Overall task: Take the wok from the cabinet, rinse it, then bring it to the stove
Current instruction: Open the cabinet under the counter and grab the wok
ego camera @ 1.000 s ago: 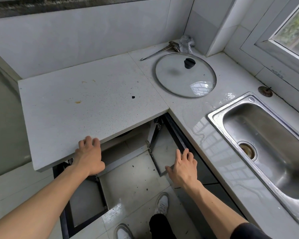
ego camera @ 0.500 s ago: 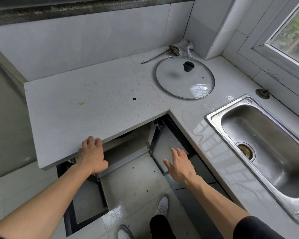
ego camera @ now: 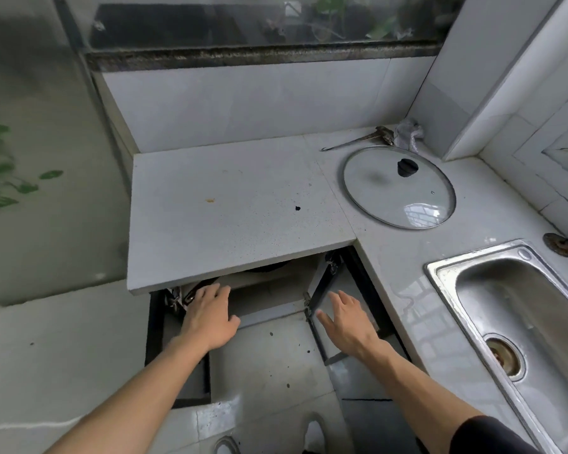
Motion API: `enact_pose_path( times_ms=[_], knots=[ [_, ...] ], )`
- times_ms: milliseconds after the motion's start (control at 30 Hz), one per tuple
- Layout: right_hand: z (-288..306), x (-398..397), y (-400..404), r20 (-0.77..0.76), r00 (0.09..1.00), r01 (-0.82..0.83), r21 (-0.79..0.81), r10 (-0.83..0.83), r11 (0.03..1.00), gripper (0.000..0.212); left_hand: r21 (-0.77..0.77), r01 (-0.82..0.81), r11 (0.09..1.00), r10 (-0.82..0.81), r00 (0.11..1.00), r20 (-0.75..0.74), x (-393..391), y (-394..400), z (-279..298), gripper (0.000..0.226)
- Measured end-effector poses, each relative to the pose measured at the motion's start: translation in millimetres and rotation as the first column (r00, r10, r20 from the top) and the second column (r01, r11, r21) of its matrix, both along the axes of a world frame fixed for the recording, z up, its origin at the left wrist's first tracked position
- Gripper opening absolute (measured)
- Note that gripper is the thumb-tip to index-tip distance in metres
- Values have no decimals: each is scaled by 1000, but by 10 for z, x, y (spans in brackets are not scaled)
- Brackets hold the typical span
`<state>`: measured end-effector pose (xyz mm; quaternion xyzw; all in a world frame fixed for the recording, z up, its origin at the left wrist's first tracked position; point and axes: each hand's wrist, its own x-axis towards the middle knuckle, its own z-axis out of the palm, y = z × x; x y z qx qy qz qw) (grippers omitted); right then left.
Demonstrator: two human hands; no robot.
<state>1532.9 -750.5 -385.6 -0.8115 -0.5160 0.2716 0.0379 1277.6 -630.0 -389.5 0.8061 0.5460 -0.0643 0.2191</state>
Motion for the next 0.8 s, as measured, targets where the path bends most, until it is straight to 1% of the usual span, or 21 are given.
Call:
enact_pose_path(
  times_ms=[133,267,433,533,600,700,800],
  knots=[
    [-211,33,202,-105,990,-93,-10,91,996,64,-76,-214,974,218,975,38,-61,-150,-31,66],
    [-310,65,337,-125,972,-197,20,198,980,63,-103,-340,935,347,936,64,-5,-305,-56,62],
    [-423,64,516,-100,960,-259,39,261,965,61,-98,-376,921,384,920,79,94,-300,-220,60],
    [-728,31,674,-105,958,-264,38,267,964,61,-63,-388,919,393,914,98,86,-161,-501,60],
    [-1011,-18,790,-94,955,-277,58,282,959,61,-40,-387,921,389,918,79,72,-68,-762,59],
    [-1472,-100,979,-88,963,-239,158,254,958,60,3,-393,920,392,918,68,82,85,-1188,57],
    [-1908,-151,1172,-69,972,-193,312,224,930,56,69,-383,921,377,922,88,142,246,-1605,58]
  ],
)
